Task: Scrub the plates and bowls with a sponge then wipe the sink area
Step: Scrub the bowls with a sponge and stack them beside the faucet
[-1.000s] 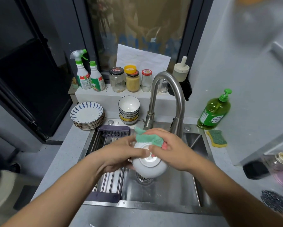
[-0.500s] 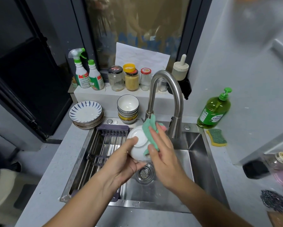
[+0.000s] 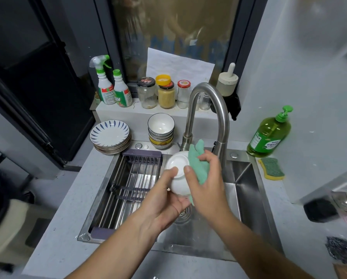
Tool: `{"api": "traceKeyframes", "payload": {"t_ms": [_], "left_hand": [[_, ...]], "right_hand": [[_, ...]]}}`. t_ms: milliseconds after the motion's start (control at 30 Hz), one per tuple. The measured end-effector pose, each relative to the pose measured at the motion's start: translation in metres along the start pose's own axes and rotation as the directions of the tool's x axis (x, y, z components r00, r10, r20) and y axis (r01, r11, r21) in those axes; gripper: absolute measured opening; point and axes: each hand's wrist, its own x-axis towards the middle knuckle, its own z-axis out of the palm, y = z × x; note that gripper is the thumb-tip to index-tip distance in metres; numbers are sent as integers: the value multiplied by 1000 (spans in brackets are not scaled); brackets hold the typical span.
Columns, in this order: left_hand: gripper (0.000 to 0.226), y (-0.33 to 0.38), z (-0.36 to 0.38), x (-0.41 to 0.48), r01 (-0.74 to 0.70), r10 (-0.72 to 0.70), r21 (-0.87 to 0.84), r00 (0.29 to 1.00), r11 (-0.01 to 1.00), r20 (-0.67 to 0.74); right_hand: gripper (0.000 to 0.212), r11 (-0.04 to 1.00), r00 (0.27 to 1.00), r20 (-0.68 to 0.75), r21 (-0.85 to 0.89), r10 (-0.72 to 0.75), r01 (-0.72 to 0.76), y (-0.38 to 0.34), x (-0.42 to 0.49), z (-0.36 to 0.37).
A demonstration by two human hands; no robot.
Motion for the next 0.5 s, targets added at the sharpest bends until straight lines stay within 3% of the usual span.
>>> {"api": "traceKeyframes", "payload": {"t_ms": [167, 267, 400, 500], "left_hand": [[53, -1, -8, 5, 113, -108, 218, 994, 969, -32], [60, 3, -17, 6, 154, -145, 366, 988, 918, -52], [81, 23, -36, 4, 48, -57, 514, 998, 857, 1], [71, 40, -50, 0, 41, -108, 592, 991, 805, 78]], "right_hand": [[33, 987, 990, 20, -86, 136, -134, -4, 22, -15], [32, 982, 987, 61, -126, 146, -137, -9, 32, -22], [39, 979, 945, 284, -167, 159, -115, -11, 41, -24], [34, 981, 866, 470, -170, 167, -97, -9, 47, -15]]}}
